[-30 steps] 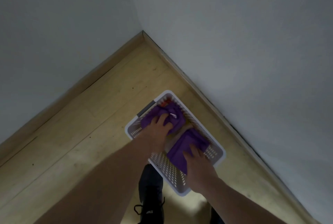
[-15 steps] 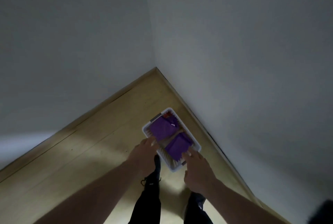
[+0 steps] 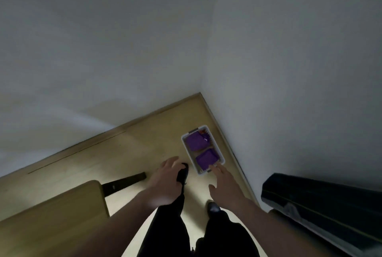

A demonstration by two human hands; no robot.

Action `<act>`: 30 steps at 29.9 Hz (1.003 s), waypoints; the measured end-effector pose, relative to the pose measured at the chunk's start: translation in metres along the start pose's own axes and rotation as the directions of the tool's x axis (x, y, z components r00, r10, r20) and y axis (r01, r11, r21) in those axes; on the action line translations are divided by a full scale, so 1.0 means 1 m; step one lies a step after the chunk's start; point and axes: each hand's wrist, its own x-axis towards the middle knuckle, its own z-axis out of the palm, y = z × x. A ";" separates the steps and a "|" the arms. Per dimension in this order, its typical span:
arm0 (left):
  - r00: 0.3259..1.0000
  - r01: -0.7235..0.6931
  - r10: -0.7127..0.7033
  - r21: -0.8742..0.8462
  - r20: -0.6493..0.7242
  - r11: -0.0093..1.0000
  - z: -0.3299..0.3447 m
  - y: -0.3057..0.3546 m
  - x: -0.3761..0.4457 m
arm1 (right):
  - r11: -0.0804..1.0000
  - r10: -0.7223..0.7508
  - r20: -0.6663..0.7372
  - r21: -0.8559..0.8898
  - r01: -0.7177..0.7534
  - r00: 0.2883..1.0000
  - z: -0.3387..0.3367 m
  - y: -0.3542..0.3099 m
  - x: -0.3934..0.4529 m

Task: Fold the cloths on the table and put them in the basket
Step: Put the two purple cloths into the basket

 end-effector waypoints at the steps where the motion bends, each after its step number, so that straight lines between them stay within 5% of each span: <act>1: 0.999 0.028 -0.029 -0.020 -0.035 0.999 -0.001 0.006 -0.018 | 1.000 -0.024 0.000 -0.007 0.024 1.000 -0.002 -0.005 -0.013; 13: 0.867 0.204 -0.307 -0.282 -0.393 0.938 0.096 0.063 -0.237 | 0.901 -0.391 0.063 -0.176 0.396 0.918 -0.004 -0.013 -0.175; 24: 0.756 0.220 -0.403 -0.380 -0.515 0.898 0.181 0.041 -0.372 | 0.803 -0.562 0.045 -0.209 0.558 0.826 0.056 -0.028 -0.283; 30: 0.739 0.227 -0.461 -0.462 -0.491 0.857 0.266 0.017 -0.436 | 0.817 -0.519 0.097 -0.237 0.526 0.850 0.132 0.004 -0.334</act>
